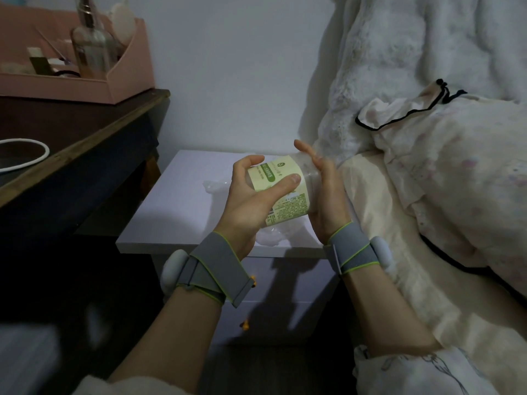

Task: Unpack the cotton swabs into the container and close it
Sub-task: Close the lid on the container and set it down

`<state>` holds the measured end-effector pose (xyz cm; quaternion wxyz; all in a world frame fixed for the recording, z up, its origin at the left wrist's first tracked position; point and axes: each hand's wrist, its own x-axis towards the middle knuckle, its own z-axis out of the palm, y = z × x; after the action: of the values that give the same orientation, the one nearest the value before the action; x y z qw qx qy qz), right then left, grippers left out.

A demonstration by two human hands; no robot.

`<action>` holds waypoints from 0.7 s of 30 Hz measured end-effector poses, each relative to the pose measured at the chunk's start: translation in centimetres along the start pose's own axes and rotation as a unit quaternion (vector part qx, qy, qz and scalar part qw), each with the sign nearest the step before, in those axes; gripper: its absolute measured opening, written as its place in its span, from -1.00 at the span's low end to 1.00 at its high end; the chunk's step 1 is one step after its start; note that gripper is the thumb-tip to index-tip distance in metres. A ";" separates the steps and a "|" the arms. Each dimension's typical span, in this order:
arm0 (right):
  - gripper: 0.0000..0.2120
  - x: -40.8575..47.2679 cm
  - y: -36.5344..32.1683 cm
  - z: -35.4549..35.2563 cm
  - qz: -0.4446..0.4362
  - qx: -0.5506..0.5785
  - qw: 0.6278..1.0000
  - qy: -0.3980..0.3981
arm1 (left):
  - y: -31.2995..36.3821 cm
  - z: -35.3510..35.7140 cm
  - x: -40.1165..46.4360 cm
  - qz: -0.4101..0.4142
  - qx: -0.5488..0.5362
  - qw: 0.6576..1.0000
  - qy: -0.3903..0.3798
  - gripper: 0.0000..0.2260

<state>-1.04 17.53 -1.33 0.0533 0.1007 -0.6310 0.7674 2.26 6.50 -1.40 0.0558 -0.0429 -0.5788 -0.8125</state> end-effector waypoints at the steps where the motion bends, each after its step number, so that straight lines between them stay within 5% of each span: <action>1: -0.64 0.0 -0.1 0.0 0.000 -0.004 1.000 0.000 | 0.0 0.0 0.0 0.003 0.000 1.000 -0.005 -0.54; 15: -0.64 0.0 0.6 -0.9 -0.036 -0.060 0.998 -0.006 | -0.1 -0.8 0.3 -0.029 0.052 0.997 -0.046 -0.51; 21: -0.58 0.4 0.7 -1.1 -0.008 -0.023 0.998 -0.051 | -0.8 -0.5 0.4 0.069 0.131 0.989 -0.013 -0.45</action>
<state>-1.64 18.48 -2.14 0.0295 0.1434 -0.6495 0.7461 1.71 6.28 -2.28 0.1092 -0.0860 -0.6769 -0.7229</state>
